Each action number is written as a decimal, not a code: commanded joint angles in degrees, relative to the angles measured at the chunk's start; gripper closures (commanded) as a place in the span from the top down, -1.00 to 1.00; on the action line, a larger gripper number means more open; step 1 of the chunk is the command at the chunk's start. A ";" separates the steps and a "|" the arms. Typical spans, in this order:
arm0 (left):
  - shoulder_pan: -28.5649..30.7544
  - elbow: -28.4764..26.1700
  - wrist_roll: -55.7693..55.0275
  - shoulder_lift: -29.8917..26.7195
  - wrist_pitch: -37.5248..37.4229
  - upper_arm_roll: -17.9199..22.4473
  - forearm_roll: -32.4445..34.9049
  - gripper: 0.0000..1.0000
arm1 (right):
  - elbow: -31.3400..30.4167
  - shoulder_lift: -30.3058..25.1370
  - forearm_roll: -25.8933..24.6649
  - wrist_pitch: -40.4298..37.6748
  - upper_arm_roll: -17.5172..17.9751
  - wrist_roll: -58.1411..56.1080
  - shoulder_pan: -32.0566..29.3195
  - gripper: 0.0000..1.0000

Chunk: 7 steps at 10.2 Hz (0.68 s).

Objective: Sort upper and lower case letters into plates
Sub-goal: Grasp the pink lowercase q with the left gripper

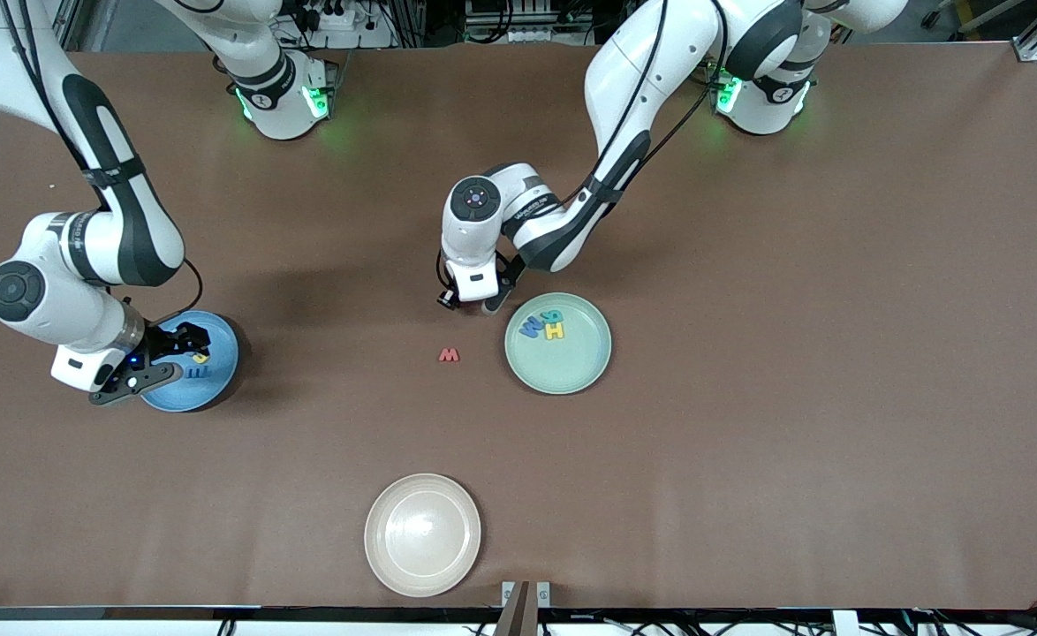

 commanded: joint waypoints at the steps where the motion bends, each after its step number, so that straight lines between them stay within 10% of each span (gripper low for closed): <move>1: -0.55 0.19 0.75 0.28 -0.77 1.01 -0.90 -0.47 | 0.21 -0.64 1.52 -0.90 0.17 -0.57 0.09 1.00; 7: 3.75 0.55 3.39 -4.28 -9.02 -1.09 -1.52 -0.49 | 0.47 -0.64 1.96 -0.99 0.26 4.53 4.30 1.00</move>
